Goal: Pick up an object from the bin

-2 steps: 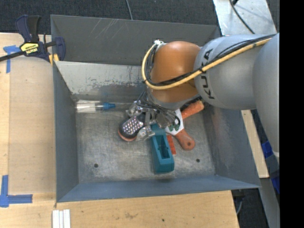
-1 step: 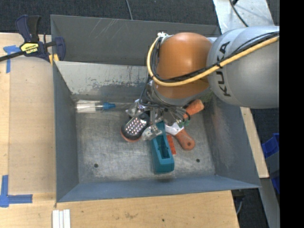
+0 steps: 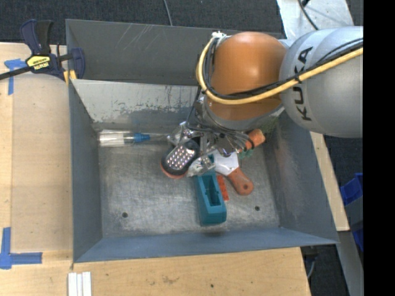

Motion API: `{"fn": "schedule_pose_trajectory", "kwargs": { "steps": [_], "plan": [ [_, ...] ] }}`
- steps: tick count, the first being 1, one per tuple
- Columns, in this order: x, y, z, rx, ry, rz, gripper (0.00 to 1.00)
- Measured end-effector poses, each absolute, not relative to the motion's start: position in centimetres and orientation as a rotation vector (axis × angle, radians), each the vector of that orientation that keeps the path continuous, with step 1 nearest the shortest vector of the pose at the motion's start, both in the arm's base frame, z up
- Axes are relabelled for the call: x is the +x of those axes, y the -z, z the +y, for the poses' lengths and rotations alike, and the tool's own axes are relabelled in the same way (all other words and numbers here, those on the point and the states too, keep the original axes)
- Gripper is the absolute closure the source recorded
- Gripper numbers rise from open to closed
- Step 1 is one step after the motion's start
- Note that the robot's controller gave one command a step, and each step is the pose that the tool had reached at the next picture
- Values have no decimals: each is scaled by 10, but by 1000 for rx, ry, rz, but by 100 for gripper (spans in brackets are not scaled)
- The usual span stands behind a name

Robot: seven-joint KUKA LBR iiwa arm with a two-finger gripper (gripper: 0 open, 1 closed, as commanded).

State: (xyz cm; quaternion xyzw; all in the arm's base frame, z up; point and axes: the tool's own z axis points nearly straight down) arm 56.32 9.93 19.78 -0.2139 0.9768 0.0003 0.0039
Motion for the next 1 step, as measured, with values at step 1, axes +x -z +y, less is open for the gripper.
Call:
{"fn": "schedule_pose_trajectory", "kwargs": {
  "steps": [1],
  "plan": [
    [556, -223, 95, -265, -1, 3131, 100]
  ]
}}
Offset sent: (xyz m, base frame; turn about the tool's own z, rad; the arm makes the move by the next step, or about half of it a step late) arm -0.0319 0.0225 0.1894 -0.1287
